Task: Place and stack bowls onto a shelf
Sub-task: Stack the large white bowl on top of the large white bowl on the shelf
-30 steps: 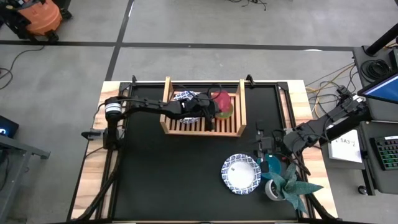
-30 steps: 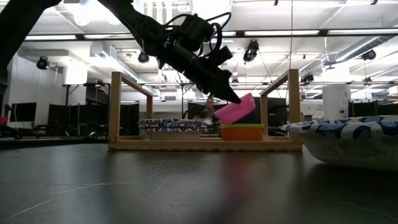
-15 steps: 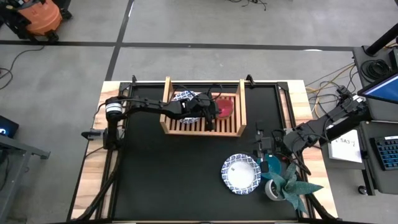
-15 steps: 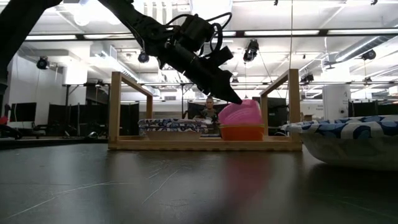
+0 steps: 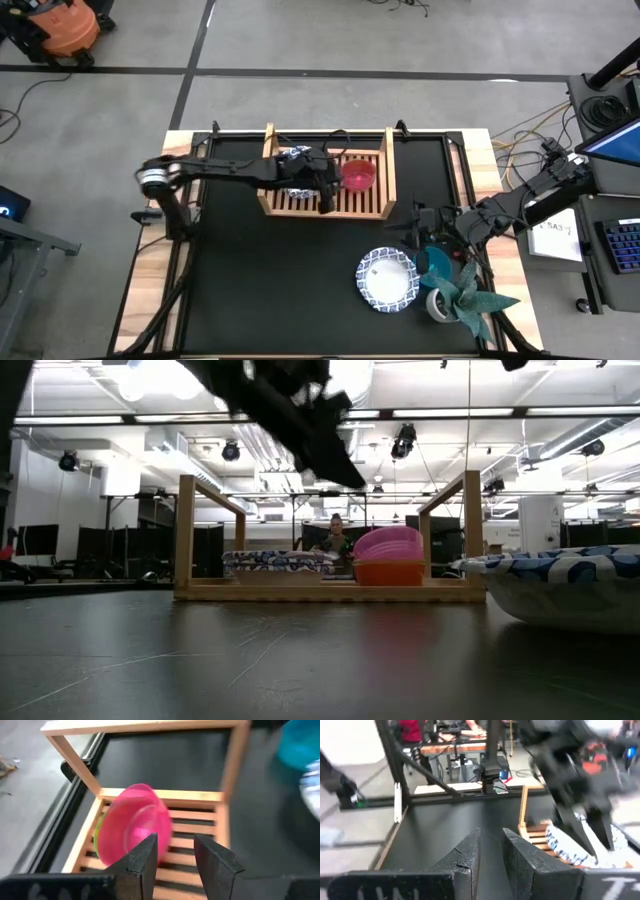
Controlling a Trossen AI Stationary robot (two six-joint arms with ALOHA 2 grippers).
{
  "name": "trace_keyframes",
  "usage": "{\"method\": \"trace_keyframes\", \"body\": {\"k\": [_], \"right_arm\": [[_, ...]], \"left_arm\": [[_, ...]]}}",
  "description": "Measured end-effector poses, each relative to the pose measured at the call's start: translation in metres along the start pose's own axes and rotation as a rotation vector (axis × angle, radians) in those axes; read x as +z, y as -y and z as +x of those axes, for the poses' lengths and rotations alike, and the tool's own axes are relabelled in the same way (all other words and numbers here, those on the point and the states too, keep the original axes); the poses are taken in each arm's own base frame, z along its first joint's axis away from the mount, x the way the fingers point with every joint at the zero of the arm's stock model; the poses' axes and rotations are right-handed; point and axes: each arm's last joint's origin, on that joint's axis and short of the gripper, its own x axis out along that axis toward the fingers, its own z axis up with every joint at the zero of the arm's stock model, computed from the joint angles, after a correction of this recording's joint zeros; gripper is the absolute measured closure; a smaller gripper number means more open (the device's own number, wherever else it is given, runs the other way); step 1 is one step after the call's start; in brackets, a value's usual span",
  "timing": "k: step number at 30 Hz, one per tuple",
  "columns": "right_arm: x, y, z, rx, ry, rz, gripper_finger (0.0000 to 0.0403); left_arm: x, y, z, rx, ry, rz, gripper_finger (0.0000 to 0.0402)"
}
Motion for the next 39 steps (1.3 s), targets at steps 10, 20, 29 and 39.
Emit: {"method": "trace_keyframes", "body": {"k": [10, 20, 29, 39], "right_arm": [[0.012, -0.007, 0.006, -0.021, -0.091, 0.299, 0.0335], [0.025, -0.017, 0.031, -0.352, -0.622, 0.533, 0.0335], [0.009, -0.032, 0.052, -0.493, -1.046, 0.667, 0.0326], [-0.001, -0.032, 0.062, -0.545, -1.101, 0.714, 0.0238]], "left_arm": [[0.003, 0.049, -0.125, -0.145, 0.176, 0.03, 0.029], [-0.03, 0.063, -0.201, -0.254, 0.446, 0.002, 0.029], [-0.056, 0.059, -0.213, -0.267, 0.546, -0.082, 0.029], [-0.06, 0.061, -0.207, -0.254, 0.523, -0.07, 0.029]]}}
